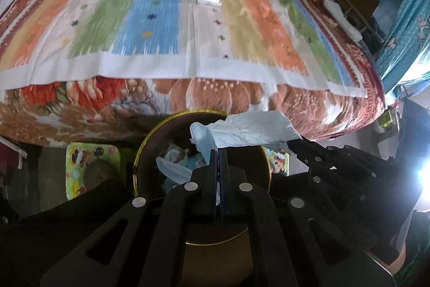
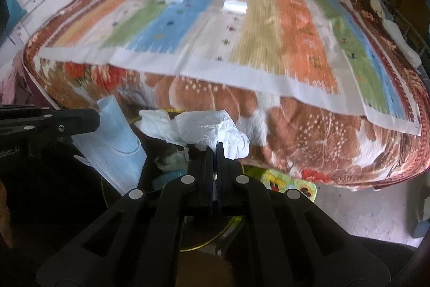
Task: Collect trash
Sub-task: 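Carry the blue mask in left tool while right tool carries the tissue over the bin, then open both tools over the bin to drop the mask and tissue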
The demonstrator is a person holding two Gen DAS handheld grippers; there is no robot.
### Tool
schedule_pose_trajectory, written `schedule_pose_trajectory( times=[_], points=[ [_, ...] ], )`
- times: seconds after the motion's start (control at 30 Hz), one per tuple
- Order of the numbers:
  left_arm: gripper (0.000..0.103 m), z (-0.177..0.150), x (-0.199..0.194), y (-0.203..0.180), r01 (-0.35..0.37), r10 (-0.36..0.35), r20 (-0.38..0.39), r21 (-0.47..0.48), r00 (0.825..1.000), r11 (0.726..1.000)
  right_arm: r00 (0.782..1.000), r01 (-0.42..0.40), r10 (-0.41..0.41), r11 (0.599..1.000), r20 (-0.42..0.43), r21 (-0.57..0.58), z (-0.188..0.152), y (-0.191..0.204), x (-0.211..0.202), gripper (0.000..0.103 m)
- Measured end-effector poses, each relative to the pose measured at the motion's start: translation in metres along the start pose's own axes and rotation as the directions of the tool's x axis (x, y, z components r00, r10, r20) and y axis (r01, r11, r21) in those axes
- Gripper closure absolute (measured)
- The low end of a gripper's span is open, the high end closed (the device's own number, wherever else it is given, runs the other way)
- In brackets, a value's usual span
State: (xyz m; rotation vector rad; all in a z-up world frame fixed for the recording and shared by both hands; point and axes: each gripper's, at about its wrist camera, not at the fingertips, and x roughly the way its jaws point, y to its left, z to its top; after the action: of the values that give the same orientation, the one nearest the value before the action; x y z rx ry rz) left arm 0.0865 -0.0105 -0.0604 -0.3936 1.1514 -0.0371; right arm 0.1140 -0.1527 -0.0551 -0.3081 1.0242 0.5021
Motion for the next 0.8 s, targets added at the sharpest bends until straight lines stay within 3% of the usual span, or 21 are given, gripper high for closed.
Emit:
schedule_pose_trajectory(
  times=[0.17,0.4,0.43,0.47,0.5,0.53,0.73,0.8],
  points=[
    [0.102,-0.003,0.018,0.003,-0.039,0.037,-0.063,-0.019,0.997,0.999,0.996,-0.025,0.028,0.999,-0.084,0.041,-0.007,0.002,0.023,0.102],
    [0.100,0.004,0.031,0.014,-0.023,0.012,-0.123,-0.090,0.992,0.996,0.981,-0.054,0.073,0.993,-0.182,0.107,-0.011,0.000,0.048,0.101],
    [0.093,0.005,0.030,0.014,-0.024,0.014,-0.120,-0.083,0.993,0.996,0.979,-0.062,0.083,0.991,-0.188,0.116,-0.011,-0.001,0.049,0.099],
    [0.071,0.005,0.030,0.013,-0.023,0.013,-0.118,-0.084,0.993,0.996,0.977,-0.071,0.094,0.990,-0.189,0.126,-0.010,-0.002,0.050,0.083],
    [0.060,0.006,0.028,0.014,-0.024,0.014,-0.106,-0.091,0.994,0.996,0.978,-0.073,0.098,0.988,-0.186,0.134,-0.010,-0.003,0.049,0.062],
    [0.060,0.008,0.024,0.017,-0.039,0.030,-0.089,-0.098,0.996,0.994,0.979,-0.075,0.099,0.988,-0.176,0.136,-0.008,-0.004,0.048,0.056],
    [0.058,0.033,0.013,0.030,-0.046,0.042,-0.038,-0.139,0.998,0.989,0.981,-0.113,0.134,0.982,-0.140,0.149,0.008,-0.009,0.042,0.054],
    [0.051,0.042,0.009,0.037,-0.043,0.041,-0.021,-0.165,0.999,0.985,0.981,-0.127,0.147,0.980,-0.127,0.155,0.016,-0.011,0.040,0.047]
  ],
)
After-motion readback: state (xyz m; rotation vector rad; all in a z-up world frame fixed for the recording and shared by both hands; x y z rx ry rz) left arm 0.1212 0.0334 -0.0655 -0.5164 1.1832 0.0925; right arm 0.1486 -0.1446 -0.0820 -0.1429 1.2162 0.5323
